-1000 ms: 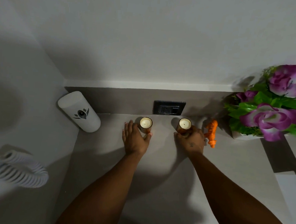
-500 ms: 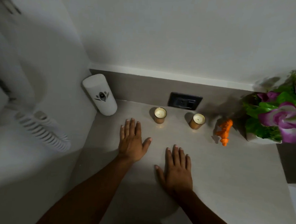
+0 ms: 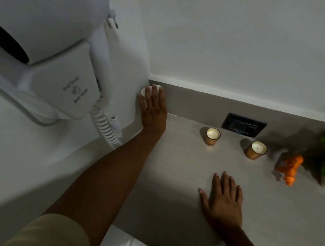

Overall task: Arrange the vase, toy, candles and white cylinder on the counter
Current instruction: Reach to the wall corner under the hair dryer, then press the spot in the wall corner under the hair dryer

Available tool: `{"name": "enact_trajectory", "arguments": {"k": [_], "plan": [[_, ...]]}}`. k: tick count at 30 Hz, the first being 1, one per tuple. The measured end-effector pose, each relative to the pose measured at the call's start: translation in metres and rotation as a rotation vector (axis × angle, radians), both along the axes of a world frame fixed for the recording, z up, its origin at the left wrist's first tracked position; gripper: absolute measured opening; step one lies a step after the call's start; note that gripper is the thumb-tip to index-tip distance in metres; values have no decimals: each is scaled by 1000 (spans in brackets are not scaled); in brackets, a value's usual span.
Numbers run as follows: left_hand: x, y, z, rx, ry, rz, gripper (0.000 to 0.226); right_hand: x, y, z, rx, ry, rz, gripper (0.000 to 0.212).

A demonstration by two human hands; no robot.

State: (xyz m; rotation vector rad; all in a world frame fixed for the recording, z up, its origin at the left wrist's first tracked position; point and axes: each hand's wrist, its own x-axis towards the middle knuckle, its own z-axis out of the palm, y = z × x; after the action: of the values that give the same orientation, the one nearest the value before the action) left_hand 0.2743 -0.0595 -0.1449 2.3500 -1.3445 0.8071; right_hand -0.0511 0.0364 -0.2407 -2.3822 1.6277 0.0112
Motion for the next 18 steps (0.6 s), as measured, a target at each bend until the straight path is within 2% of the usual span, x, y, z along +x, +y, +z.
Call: {"name": "enact_trajectory", "arguments": {"k": [4, 9, 18], "plan": [[6, -3, -1, -20, 15, -59, 49, 0, -2, -4, 4, 13, 1, 87], [14, -5, 2, -31, -66, -87, 46, 0, -1, -6, 2, 15, -2, 88], [16, -10, 0, 30, -24, -87, 47, -1, 0, 0, -9, -10, 12, 86]]}}
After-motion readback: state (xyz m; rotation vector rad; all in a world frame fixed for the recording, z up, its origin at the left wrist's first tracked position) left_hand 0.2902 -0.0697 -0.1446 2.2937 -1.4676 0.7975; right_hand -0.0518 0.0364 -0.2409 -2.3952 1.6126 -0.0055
